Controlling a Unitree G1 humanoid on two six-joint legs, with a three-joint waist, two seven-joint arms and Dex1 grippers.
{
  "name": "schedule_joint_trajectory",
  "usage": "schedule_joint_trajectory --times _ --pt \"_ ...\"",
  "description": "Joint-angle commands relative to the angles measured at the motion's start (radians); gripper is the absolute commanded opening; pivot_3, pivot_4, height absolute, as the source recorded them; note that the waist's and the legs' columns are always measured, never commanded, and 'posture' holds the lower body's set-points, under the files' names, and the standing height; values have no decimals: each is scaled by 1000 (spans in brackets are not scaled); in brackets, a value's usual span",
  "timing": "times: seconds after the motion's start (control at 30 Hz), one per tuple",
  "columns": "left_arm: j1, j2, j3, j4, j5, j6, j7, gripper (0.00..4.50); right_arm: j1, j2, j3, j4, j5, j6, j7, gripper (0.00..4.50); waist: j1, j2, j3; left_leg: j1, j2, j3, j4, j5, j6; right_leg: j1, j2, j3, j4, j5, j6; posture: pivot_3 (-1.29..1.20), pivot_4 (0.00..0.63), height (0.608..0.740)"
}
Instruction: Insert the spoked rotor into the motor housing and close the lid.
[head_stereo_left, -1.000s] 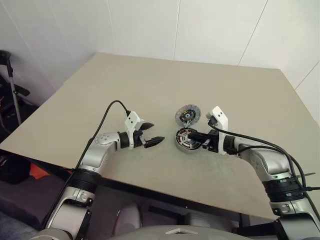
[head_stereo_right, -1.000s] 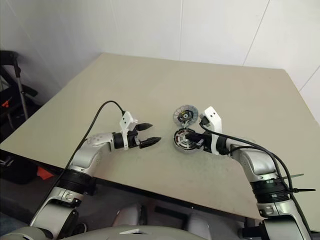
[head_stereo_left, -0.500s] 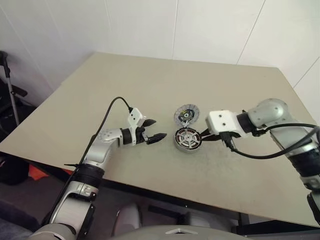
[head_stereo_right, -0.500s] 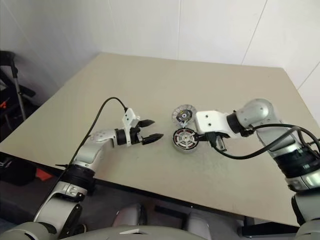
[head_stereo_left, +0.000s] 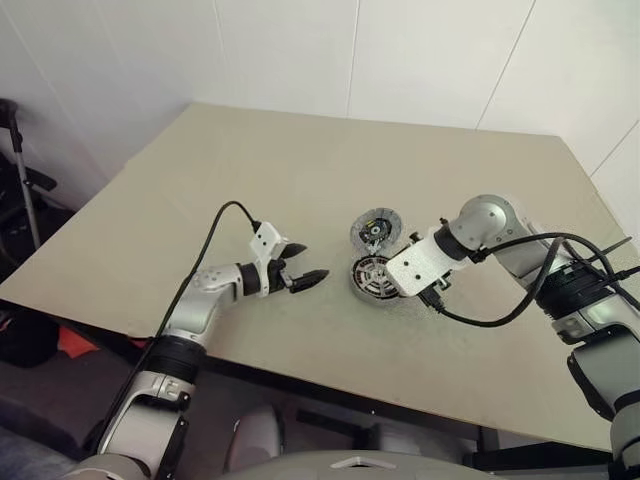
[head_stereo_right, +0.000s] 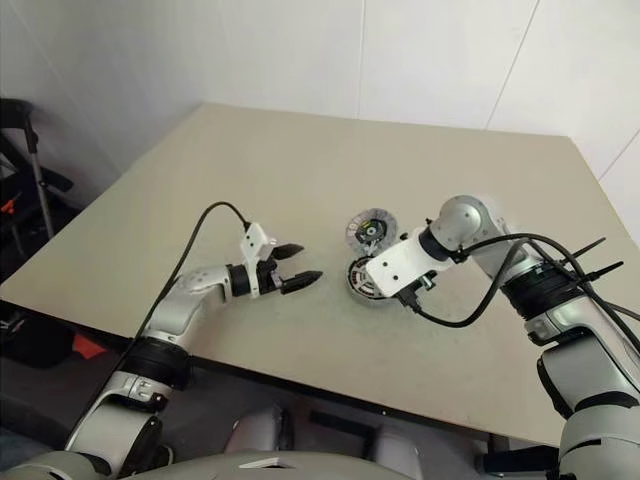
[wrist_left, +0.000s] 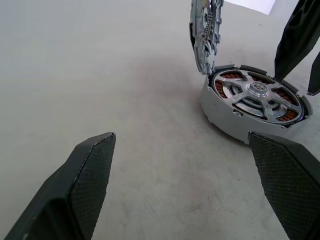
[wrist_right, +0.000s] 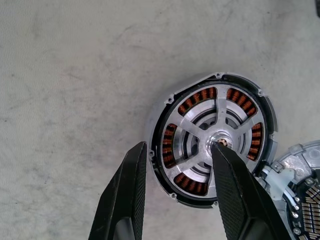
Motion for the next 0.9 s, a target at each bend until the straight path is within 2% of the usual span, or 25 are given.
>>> schedule_joint_trajectory --times 0.03,0.4,0.67,0.8,0.9 --pt "-14 3 13 -39 -8 -4 2 4500 -30 -5 -11 39 -46 -57 -14 2267 -1 0 0 1 1 0 1 0 0 1 0 0 0 0 0 0 0 740" --pt "-22 -5 6 -30 -4 -6 -3 4500 -76 50 5 264 -153 -227 -95 2267 -18 0 0 2 1 0 3 0 0 2 0 0 1 0 0 0 0 740" --pt "-11 2 15 -39 -4 -2 6 4500 -72 75 10 293 -141 -273 -76 2267 -27 0 0 2 1 0 3 0 0 2 0 0 2 0 0 0 0 740" --pt "-11 6 17 -36 -5 -4 11 4500 -57 80 4 269 -115 -267 -52 1390 -27 0 0 3 1 0 3 0 0 2 0 0 2 0 0 0 0 740" --pt "-14 9 18 -31 -5 -6 12 4500 -55 89 -9 261 -108 -272 -65 422 -29 -1 0 3 2 0 3 0 0 3 1 0 2 0 0 0 0 740"
